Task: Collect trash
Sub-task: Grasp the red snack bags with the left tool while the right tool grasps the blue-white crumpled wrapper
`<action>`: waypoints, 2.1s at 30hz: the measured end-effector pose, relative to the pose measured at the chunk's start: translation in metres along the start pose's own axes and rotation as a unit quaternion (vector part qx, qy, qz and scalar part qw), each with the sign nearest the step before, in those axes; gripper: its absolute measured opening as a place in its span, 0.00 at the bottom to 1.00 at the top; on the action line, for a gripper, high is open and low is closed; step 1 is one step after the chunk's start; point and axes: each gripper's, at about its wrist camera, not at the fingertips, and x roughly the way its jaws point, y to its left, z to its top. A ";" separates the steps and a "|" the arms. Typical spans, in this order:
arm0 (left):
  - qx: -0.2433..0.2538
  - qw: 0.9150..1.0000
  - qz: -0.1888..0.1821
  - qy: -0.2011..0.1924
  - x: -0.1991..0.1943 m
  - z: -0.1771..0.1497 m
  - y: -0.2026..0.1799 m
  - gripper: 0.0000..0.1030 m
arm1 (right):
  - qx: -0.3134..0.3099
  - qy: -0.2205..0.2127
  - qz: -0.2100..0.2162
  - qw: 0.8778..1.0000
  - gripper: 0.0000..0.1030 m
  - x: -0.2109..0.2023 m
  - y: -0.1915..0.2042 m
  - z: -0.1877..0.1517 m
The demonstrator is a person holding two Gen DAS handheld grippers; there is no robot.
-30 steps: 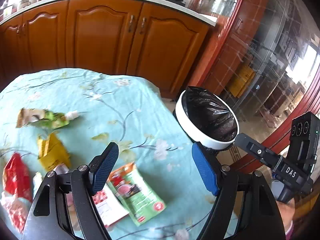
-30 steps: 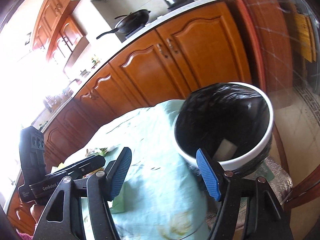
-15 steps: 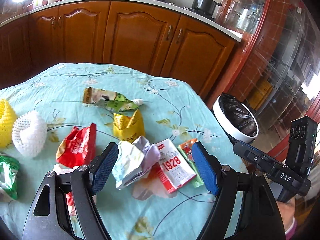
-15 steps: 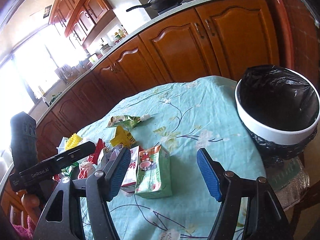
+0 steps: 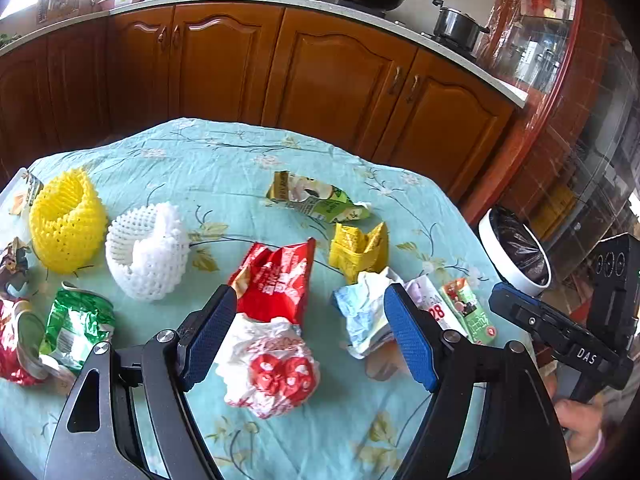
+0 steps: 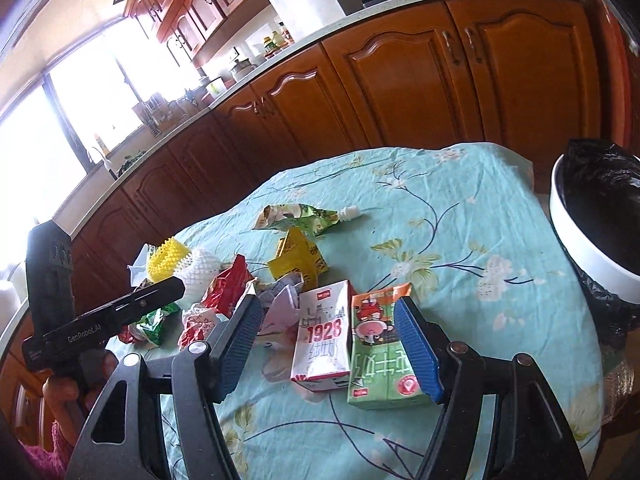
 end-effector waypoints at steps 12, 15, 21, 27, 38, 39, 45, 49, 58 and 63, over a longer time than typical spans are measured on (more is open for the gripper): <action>0.012 0.999 0.017 0.040 0.026 0.003 0.024 0.75 | -0.067 0.042 0.024 0.997 0.46 0.051 0.050 0.001; 0.015 0.998 0.019 0.050 0.039 0.003 0.025 0.75 | -0.073 0.057 0.024 0.995 0.34 0.067 0.056 -0.001; 0.022 0.997 0.010 0.077 0.063 0.002 0.025 0.64 | -0.072 0.084 0.030 0.993 0.13 0.091 0.055 -0.006; 0.014 0.996 -0.010 0.093 0.072 -0.001 0.030 0.09 | -0.071 0.076 0.045 0.994 0.08 0.084 0.057 -0.007; 0.033 0.998 -0.014 0.052 0.045 0.006 0.018 0.05 | -0.045 0.031 0.070 0.996 0.07 0.044 0.052 0.009; 0.035 0.998 -0.015 0.048 0.041 0.007 0.015 0.05 | -0.046 0.025 0.069 0.996 0.07 0.039 0.052 0.010; 0.048 0.998 -0.029 0.022 0.022 0.018 -0.003 0.05 | -0.038 -0.011 0.058 0.998 0.07 0.009 0.039 0.021; 0.055 0.997 -0.048 0.015 0.020 0.023 -0.020 0.05 | -0.024 -0.028 0.046 0.998 0.07 -0.007 0.023 0.024; 0.097 0.991 -0.068 0.057 0.044 0.002 -0.058 0.05 | 0.001 -0.044 0.017 0.999 0.07 -0.036 -0.013 0.020; 0.109 0.987 -0.078 0.093 0.062 -0.007 -0.067 0.08 | 0.018 -0.046 0.012 0.999 0.07 -0.044 -0.029 0.014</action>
